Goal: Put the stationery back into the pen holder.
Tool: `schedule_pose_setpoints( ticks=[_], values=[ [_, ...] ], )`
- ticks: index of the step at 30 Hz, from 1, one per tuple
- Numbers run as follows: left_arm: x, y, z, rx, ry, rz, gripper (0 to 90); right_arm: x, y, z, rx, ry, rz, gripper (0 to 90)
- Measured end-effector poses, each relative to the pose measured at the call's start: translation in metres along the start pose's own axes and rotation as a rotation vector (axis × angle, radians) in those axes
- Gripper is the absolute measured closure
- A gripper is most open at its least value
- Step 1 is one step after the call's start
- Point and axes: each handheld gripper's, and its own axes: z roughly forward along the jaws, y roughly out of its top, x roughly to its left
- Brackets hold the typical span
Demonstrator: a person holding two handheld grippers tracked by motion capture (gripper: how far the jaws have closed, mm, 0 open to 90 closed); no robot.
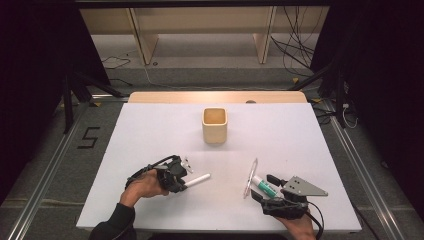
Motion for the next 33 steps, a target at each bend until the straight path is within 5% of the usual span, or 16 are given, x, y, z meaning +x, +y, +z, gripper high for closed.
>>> schedule_pose_setpoints(
  ticks=[10, 33],
  values=[
    [0.005, 0.001, -0.007, -0.138, 0.01, -0.093, 78.0, 0.0, 0.0, 0.0, -0.002, 0.002, 0.0, 23.8],
    [-0.005, 0.009, -0.017, -0.402, 0.021, -0.2, 78.0, 0.01, 0.005, 0.011, 0.0, 0.079, 0.092, 24.3]
  ],
)
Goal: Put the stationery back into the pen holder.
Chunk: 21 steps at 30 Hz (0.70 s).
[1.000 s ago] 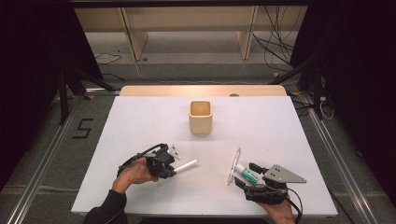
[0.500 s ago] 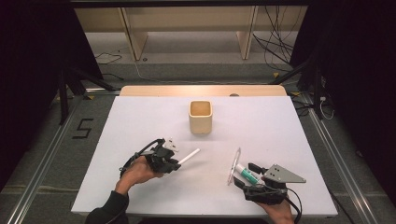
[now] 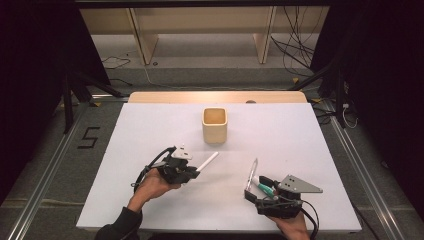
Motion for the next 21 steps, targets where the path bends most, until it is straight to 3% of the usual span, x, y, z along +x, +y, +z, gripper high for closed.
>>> schedule_pose_setpoints(
  ticks=[8, 21],
  values=[
    [-0.005, -0.002, 0.0, -0.111, -0.006, -0.042, 78.0, 0.002, 0.013, 0.016, -0.002, 0.051, 0.097, 25.0],
    [-0.019, -0.012, 0.006, -0.217, 0.004, -0.1, 78.0, -0.001, 0.029, 0.042, -0.005, 0.108, 0.188, 28.9]
  ],
)
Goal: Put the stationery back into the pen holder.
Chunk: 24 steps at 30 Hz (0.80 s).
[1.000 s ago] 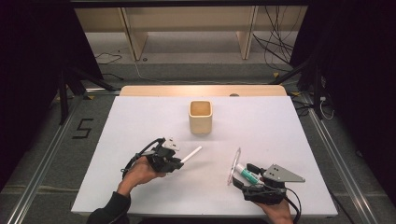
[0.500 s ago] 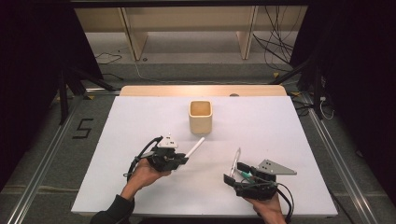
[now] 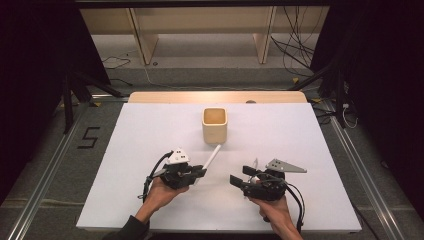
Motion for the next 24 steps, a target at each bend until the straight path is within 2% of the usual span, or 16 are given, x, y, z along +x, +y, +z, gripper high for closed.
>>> schedule_pose_setpoints(
  ticks=[7, 14, 24],
  values=[
    [-0.012, 0.0, 0.002, -0.041, -0.013, -0.021, 78.0, -0.003, 0.004, 0.013, 0.01, 0.022, 0.044, 32.2],
    [-0.019, 0.001, 0.003, -0.062, -0.009, -0.002, 78.0, -0.007, 0.006, 0.02, 0.003, 0.029, 0.089, 37.2],
    [-0.026, -0.001, 0.007, -0.078, -0.024, -0.003, 78.0, -0.005, 0.01, 0.031, -0.001, 0.058, 0.107, 43.5]
  ],
)
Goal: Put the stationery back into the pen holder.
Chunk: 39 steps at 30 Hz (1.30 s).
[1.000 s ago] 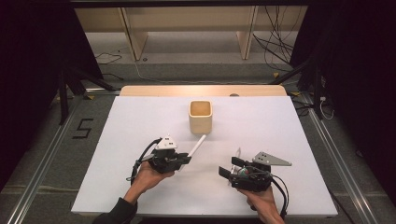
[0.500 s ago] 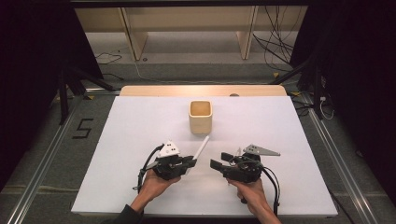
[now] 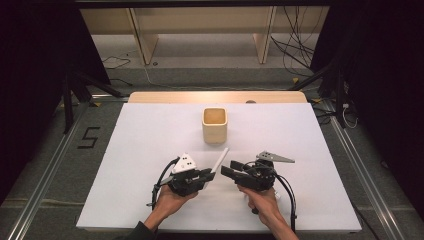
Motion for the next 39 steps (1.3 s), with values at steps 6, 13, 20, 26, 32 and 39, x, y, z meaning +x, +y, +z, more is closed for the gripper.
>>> schedule_pose_setpoints(
  ticks=[6, 13, 20, 26, 32, 39],
  values=[
    [-0.0044, -0.0008, 0.0016, -0.004, -0.012, 0.005, 78.0, 0.0022, 0.0005, 0.0061, 0.001, 0.032, 0.015, 49.2],
    [-0.008, -0.0018, 0.0037, -0.004, -0.027, 0.013, 78.0, 0.0008, 0.0008, 0.009, -0.012, 0.053, 0.035, 59.5],
    [-0.0104, -0.0018, 0.0042, -0.008, -0.037, 0.015, 78.0, 0.0004, 0.0008, 0.0098, -0.016, 0.068, 0.05, 68.1],
    [-0.0102, -0.0019, 0.0034, -0.017, -0.045, 0.017, 77.9, 0.0002, 0.0007, 0.0096, -0.015, 0.068, 0.059, 74.9],
    [-0.0091, -0.0041, 0.0048, -0.036, -0.057, 0.019, 77.8, 0.0007, 0.0014, 0.009, -0.015, 0.085, 0.073, 78.1],
    [-0.0079, -0.0029, 0.0035, -0.046, -0.07, 0.017, 58.4, 0.0032, 0.0044, 0.0062, -0.027, 0.079, 0.047, 78.6]
  ],
)
